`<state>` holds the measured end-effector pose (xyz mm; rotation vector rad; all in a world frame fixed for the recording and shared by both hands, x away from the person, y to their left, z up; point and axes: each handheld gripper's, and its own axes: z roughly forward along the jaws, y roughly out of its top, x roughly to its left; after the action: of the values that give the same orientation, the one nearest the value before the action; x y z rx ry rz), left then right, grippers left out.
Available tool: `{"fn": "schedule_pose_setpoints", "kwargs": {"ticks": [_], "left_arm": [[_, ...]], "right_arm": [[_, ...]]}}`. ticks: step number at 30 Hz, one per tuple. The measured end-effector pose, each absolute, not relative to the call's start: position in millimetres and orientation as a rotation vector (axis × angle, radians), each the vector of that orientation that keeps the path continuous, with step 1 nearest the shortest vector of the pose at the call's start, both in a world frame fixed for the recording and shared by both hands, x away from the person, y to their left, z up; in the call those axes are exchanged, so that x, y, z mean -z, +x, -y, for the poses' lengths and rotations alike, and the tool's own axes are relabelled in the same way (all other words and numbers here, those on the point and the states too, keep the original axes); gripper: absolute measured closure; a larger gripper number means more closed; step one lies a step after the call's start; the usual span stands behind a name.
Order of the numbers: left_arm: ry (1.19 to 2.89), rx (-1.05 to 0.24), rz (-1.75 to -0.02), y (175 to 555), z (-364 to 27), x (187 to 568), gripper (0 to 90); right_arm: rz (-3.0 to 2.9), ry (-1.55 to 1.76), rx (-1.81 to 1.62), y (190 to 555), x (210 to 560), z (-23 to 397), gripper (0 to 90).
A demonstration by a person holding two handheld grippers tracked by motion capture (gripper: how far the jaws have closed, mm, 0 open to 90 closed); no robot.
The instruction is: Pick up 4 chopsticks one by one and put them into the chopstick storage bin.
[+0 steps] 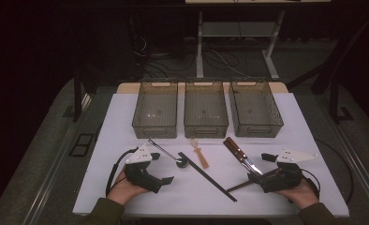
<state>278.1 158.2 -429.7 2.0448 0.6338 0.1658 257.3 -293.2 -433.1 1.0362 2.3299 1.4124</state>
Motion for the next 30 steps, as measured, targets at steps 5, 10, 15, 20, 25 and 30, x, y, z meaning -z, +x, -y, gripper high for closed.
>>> {"fn": "schedule_pose_setpoints", "kwargs": {"ticks": [5, 10, 15, 20, 25, 30], "left_arm": [[2.035, -0.165, -0.643, 279.1, -159.0, 429.7, 0.0], [2.037, -0.168, -0.654, 278.8, -160.1, 429.6, 0.0], [2.038, -0.169, -0.655, 275.8, -160.1, 430.1, 0.0], [2.035, -0.166, -0.649, 275.3, -161.9, 430.1, 0.0], [2.033, -0.159, -0.653, 274.4, -162.5, 430.6, 0.0], [2.031, -0.155, -0.655, 273.6, -162.3, 431.4, 0.0]], "right_arm": [[-2.34, 1.037, -1.394, 260.1, 432.4, 295.6, 1.4], [-2.35, 1.073, -1.356, 262.3, 428.0, 302.1, 1.5], [-2.356, 1.112, -1.313, 263.4, 424.4, 309.0, 6.8], [-2.356, 1.139, -1.29, 265.7, 424.0, 314.5, 14.8], [-2.367, 1.14, -1.265, 268.2, 424.5, 317.8, 21.2], [-2.36, 1.157, -1.244, 269.0, 424.3, 321.1, 25.9]]}}
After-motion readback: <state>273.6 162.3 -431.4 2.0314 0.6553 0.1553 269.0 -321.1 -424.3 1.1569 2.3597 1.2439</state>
